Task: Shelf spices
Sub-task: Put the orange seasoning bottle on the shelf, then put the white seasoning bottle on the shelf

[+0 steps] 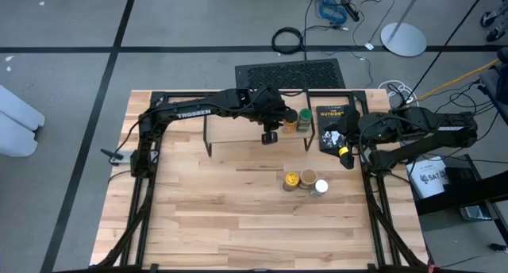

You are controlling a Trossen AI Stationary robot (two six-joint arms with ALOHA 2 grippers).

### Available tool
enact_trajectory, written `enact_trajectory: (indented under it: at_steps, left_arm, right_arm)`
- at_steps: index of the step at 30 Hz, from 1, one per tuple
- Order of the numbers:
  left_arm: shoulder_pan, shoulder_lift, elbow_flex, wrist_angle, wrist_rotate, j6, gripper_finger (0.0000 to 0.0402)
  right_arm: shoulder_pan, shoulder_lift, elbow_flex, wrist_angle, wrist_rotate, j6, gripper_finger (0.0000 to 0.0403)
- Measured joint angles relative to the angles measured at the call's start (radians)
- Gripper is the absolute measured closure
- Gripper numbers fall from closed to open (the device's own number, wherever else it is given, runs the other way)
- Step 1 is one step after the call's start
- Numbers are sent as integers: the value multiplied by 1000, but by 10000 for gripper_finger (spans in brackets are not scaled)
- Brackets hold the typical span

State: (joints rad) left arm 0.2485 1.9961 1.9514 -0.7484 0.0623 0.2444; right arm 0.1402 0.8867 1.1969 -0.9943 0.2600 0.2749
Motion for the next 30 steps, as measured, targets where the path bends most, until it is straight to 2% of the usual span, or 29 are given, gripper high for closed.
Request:
enact_trajectory:
  at_steps: [4,11,18,22,25,27,30]
  left_arm:
    - [0,-6,0,-23,-20,-2,317]
    - [-28,-91,1,-187,-23,-74,317]
    - [-141,-183,1,-303,-3,-176,317]
    - [-215,-185,2,-328,65,-205,317]
    - [-262,-173,2,-335,76,-205,317]
    - [-296,-165,2,-338,40,-207,317]
    - [-353,-165,2,-336,-124,-210,317]
  right_arm:
    - [0,0,0,0,0,0,69]
    - [26,0,0,-41,-8,32,69]
    - [124,29,0,-164,-81,235,69]
    - [217,96,0,-250,-79,354,69]
    - [288,167,0,-260,-74,444,69]
    - [336,220,0,-262,-54,501,69]
    - [408,294,-13,-267,-23,570,69]
